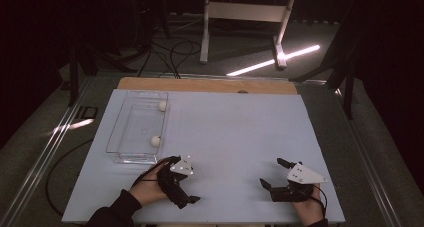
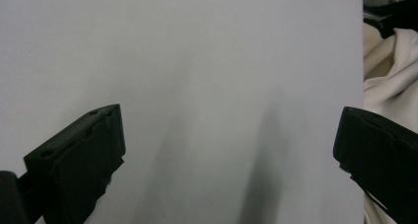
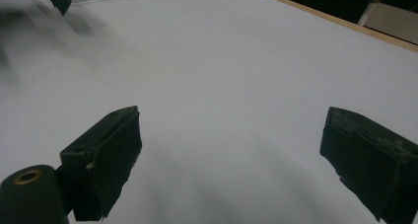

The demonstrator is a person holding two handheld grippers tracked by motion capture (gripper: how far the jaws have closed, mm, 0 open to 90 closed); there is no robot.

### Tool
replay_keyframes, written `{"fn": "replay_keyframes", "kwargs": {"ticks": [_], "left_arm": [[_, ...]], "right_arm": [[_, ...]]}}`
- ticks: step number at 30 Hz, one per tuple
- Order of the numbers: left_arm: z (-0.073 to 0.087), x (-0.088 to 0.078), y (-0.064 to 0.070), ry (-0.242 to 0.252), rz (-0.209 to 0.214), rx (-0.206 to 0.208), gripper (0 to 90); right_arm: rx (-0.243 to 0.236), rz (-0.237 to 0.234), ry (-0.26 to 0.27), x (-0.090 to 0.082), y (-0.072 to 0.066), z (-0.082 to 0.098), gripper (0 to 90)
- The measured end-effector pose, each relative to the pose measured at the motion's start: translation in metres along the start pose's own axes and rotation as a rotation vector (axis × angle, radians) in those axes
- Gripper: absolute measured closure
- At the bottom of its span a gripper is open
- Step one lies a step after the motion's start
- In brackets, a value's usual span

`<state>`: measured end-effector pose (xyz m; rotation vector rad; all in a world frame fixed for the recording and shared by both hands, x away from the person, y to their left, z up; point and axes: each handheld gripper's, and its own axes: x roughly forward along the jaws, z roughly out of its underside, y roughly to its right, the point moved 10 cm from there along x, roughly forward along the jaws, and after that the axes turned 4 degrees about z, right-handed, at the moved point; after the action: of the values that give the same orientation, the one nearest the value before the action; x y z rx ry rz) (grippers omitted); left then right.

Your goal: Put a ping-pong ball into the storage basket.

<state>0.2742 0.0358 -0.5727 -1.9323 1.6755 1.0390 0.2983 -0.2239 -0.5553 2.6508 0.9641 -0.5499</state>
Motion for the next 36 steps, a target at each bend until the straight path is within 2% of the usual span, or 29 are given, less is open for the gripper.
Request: {"fn": "replay_keyframes", "kwargs": {"ticks": [3,9,22,26,28,36], "left_arm": [[0.003,-0.002,0.001,0.012,0.005,-0.005,0.5],[0.012,-0.005,0.000,0.005,-0.006,-0.020,0.5],[0.033,-0.020,-0.002,0.049,-0.029,-0.069,0.5],[0.038,-0.025,-0.003,0.079,-0.032,-0.084,0.5],[0.040,-0.026,-0.005,0.078,-0.044,-0.087,0.5],[0.048,-0.029,-0.006,0.110,-0.047,-0.112,0.5]], "right_arm": [[-0.001,0.000,-0.002,0.000,0.000,0.000,8.6],[0.001,-0.002,-0.003,0.000,0.000,0.000,8.6],[0.003,0.000,-0.009,0.001,-0.001,0.001,8.6],[0.006,0.000,-0.010,0.001,0.000,0.001,8.5],[0.009,0.000,-0.010,0.000,0.000,0.001,8.6],[0.006,-0.003,-0.012,0.001,0.000,0.002,8.6]]}}
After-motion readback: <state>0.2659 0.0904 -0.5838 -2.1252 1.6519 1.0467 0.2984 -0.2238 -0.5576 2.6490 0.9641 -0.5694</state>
